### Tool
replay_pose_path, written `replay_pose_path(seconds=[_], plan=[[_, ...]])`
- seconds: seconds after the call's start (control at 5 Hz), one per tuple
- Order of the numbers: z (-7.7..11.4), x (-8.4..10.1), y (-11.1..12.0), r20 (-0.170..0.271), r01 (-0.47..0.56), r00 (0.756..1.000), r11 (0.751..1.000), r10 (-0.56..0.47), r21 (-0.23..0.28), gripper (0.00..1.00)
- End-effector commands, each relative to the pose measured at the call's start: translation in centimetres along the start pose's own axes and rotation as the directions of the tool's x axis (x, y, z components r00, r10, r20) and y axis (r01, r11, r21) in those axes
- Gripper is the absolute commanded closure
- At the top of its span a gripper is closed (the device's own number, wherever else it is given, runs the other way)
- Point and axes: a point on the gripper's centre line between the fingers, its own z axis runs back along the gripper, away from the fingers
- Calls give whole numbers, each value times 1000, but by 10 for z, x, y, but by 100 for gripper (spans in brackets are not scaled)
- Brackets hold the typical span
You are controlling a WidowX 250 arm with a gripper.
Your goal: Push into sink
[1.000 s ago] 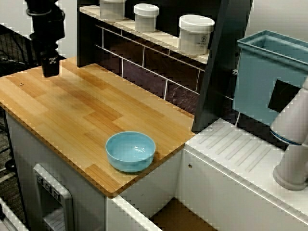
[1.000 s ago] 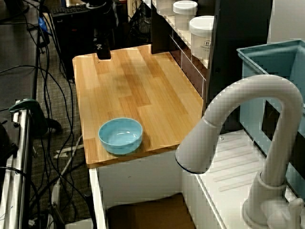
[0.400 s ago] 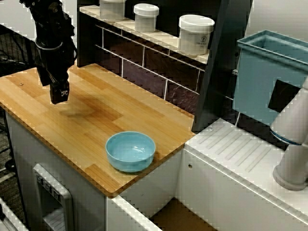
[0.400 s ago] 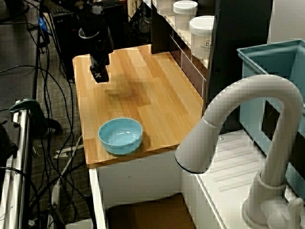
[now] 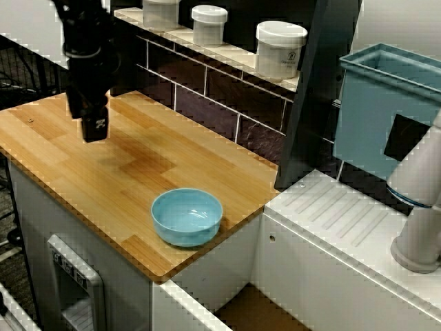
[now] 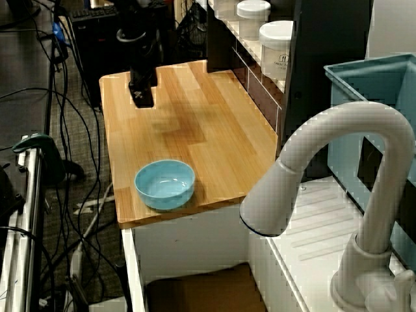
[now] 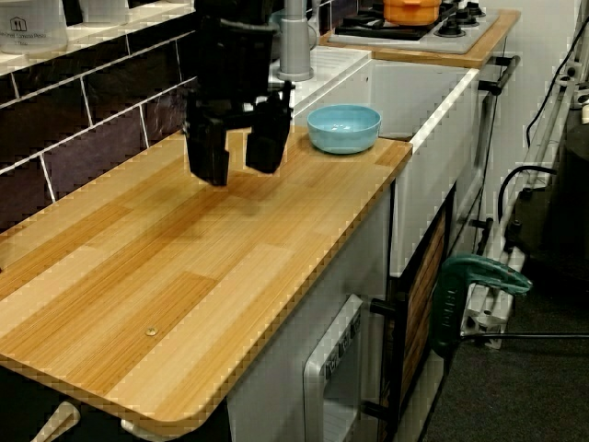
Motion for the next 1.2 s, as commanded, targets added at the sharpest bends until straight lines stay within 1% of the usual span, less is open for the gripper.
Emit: replay_pose_path(seconds=[0.0, 0.2, 0.4, 0.6, 0.8, 1.0], plan=[[-1, 13, -18, -13, 86, 996, 996, -86, 4, 0], [-9, 6, -30, -8, 129, 992, 992, -129, 2, 0], [-4, 2, -42, 13, 165, 986, 986, -165, -1, 0], [1, 9, -52, 21, 151, 988, 988, -151, 8, 0], [5, 17, -56, 22, 152, 988, 988, -152, -2, 0], [11, 18, -61, 25, 201, 979, 979, -201, -11, 0]])
